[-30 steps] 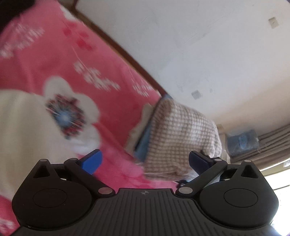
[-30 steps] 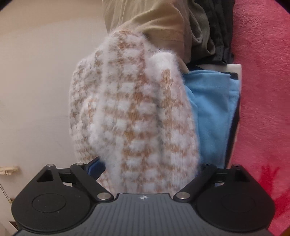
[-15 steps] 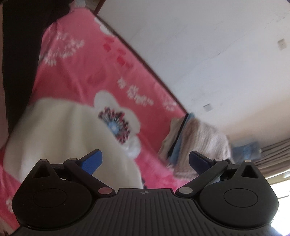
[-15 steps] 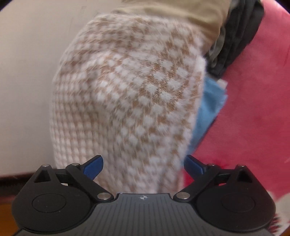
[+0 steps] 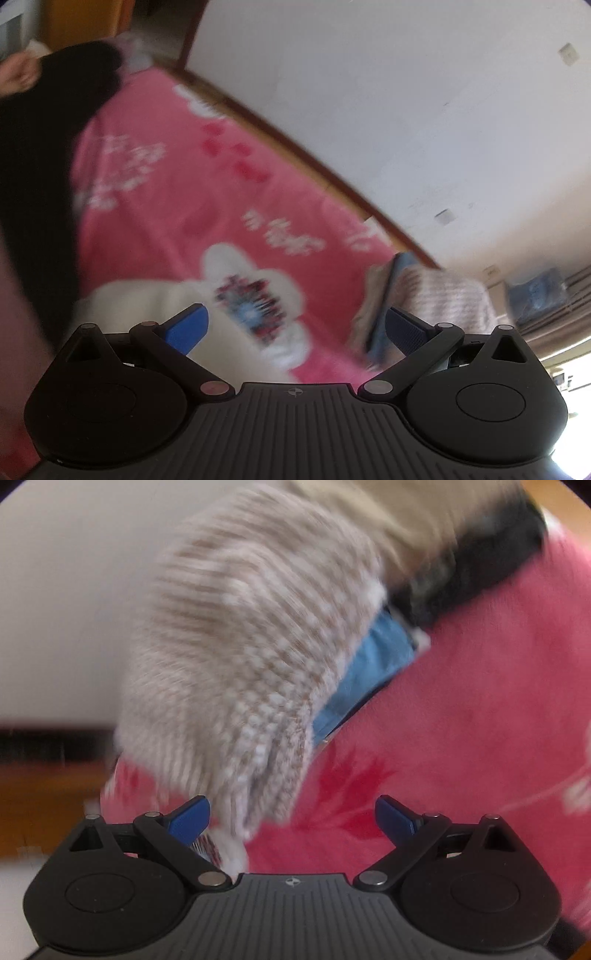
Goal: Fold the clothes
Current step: 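Lower the houndstooth cardigan onto the stack with the right gripper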
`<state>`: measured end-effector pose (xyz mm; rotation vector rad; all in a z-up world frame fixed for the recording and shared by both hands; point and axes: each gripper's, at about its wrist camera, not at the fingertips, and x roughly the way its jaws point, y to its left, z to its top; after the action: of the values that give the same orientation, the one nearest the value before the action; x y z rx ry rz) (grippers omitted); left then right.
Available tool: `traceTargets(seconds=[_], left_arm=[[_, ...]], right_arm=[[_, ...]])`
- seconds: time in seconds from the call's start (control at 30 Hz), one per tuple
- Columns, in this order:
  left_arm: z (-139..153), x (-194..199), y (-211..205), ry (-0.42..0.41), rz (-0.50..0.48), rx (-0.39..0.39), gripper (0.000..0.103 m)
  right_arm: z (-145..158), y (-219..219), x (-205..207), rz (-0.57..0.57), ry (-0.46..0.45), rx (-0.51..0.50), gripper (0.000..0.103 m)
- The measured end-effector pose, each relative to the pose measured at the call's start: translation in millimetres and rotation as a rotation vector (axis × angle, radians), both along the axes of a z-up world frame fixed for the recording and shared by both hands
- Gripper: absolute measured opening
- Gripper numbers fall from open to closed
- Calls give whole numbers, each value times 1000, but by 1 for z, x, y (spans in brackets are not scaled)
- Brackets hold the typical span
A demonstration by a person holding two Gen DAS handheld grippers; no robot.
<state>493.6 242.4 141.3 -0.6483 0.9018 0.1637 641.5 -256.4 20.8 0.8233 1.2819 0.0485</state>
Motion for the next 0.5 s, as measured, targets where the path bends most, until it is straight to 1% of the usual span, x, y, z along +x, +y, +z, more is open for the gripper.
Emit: traceTargets(seconds=[0.13, 0.23, 0.37, 0.5], left_arm=[[-10, 40, -59, -30, -1, 10, 103], [-25, 65, -99, -22, 32, -5, 103], [-55, 99, -135, -35, 66, -84, 103], [-88, 131, -149, -61, 89, -100, 103]], right_arm=[[37, -26, 22, 203, -191, -104, 99], [41, -51, 64, 336, -303, -156, 99], [40, -61, 126, 474, -445, -144, 99], [38, -68, 188, 612, -582, -120, 101]])
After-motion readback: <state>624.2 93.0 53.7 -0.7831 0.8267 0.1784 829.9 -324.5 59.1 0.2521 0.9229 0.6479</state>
